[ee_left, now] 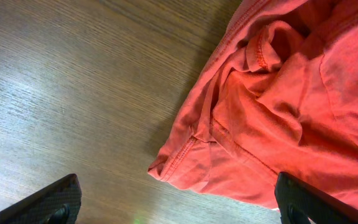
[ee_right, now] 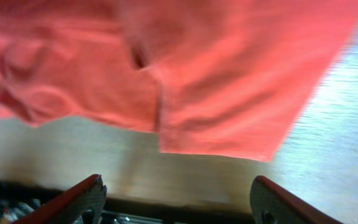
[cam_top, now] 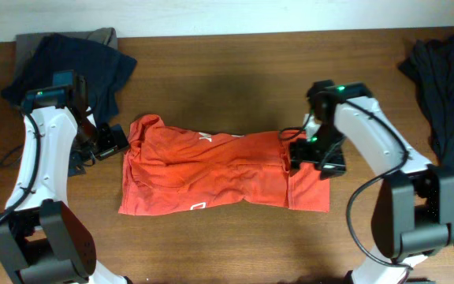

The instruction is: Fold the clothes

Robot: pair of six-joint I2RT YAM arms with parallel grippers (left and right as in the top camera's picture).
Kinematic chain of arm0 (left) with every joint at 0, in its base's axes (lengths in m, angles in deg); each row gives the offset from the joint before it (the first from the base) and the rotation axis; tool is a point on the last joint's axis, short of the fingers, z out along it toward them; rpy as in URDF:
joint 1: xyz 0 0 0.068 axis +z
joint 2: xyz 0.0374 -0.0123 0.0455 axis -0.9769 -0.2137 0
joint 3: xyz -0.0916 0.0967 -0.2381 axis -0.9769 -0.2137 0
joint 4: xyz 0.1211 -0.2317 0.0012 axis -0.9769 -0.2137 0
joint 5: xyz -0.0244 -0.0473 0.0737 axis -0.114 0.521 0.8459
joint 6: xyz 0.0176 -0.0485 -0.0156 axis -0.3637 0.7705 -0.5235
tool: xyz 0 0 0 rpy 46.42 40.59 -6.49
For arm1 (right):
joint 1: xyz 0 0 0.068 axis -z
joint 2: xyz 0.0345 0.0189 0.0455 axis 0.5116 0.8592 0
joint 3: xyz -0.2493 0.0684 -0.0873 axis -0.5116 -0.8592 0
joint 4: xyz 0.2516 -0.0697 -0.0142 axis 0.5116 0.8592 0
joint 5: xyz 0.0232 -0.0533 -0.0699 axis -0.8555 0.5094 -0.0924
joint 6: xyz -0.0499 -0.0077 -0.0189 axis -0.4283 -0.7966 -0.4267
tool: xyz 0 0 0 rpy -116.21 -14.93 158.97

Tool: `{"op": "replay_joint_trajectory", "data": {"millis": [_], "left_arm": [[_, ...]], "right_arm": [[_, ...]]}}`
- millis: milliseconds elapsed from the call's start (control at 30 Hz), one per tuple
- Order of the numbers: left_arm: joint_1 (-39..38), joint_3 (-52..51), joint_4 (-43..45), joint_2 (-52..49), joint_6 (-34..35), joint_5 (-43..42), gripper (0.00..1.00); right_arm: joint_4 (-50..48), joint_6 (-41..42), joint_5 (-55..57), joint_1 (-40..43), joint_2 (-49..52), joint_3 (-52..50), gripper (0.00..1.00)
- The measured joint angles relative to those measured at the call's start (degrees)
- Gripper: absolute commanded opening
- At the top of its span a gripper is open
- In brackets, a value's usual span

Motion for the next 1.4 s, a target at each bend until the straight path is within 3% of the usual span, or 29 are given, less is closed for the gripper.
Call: {"op": "replay_joint_trajectory", "data": {"millis": [133,433,500,967,1100,1267,1333,1400], "left_arm": [[0.0,0.0,0.0,0.0,0.0,0.0,0.99],[0.0,0.0,0.0,0.0,0.0,0.0,0.99],[0.0,0.0,0.0,0.0,0.0,0.0,0.99],[0.0,0.0,0.0,0.0,0.0,0.0,0.99],[0.0,0.0,0.1,0.0,0.0,0.0,0.99],[0.0,0.0,0.0,0.0,0.0,0.0,0.99],[0.0,0.0,0.0,0.0,0.0,0.0,0.99],[0.0,0.0,0.0,0.0,0.0,0.0,0.99]], "right_arm": [[-1.2,-1.4,1.0,4.9,0.0,0.0,0.85],[-9.7,-6.7,1.2,16.1,0.0,-2.1,0.84],[-14.1,-7.1,1.0,17.2,0.0,-4.2,1.00],[-33.2,-10.8,-10.8,17.9,-1.2,-18.6,0.99],[-39.2,-11.0,-15.5,17.9,-2.7,-22.1,0.83],[-41.4,-11.1,-18.6,17.9,-2.9,-24.9,0.48],[-40.9,-11.4,-19.3,17.9,-2.7,-25.7,0.28],[-40.7,-11.2,-19.5,18.0,-2.4,-26.2,0.20]]}}
